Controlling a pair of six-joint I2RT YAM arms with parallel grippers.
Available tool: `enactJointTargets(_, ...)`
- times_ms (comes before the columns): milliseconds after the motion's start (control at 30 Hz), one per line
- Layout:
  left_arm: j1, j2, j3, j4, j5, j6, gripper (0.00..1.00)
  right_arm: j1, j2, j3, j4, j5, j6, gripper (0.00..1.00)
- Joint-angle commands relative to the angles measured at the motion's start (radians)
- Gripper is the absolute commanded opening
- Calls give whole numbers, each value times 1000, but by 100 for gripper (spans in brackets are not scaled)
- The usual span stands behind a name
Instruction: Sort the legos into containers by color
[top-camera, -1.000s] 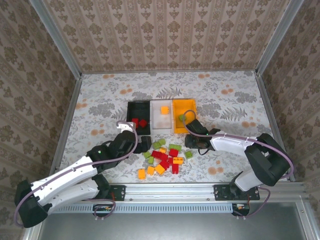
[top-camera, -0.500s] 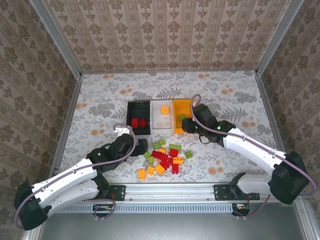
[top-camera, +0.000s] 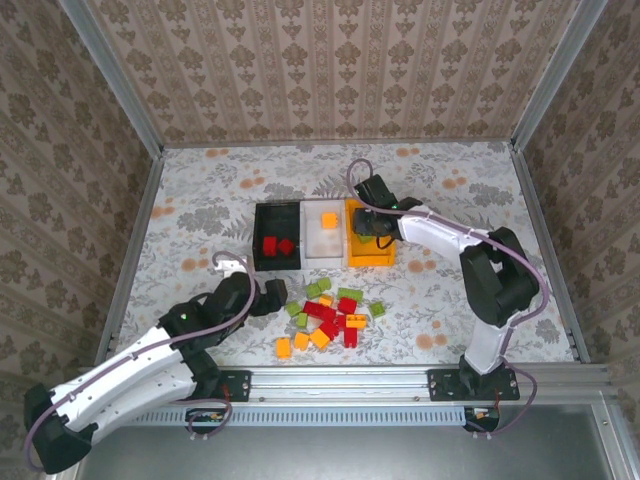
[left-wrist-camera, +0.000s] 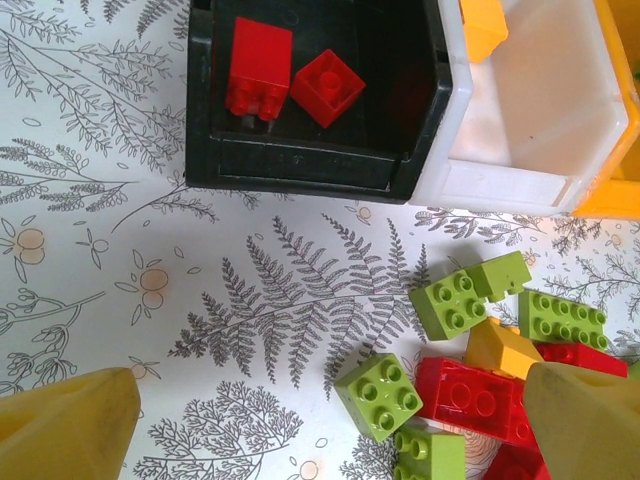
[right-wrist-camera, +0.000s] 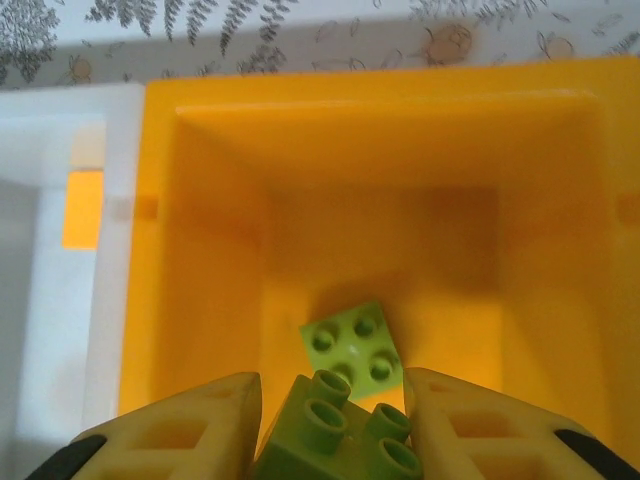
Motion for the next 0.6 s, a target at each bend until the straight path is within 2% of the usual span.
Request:
enactJointTargets(0,9,-25,-26,-49,12,-37,100,0,8,64,-57,34,-29,49)
enactJointTargets(67,12,-34,-30,-51,14,-40,100,0,-11,64,-65,35,-28,59)
enactJointTargets(133,13,-38,-31,-51,14,-37,100,0,-47,51,-68,35,-28,63)
enactJointTargets(267,19,-40,-23,-51,14,-24,100,4,-171,-33,-76,10,-18,65)
enactJointTargets(567,36,-40,-50,-1,19,-22,100,84,-559,-408,-133,-80,7,67)
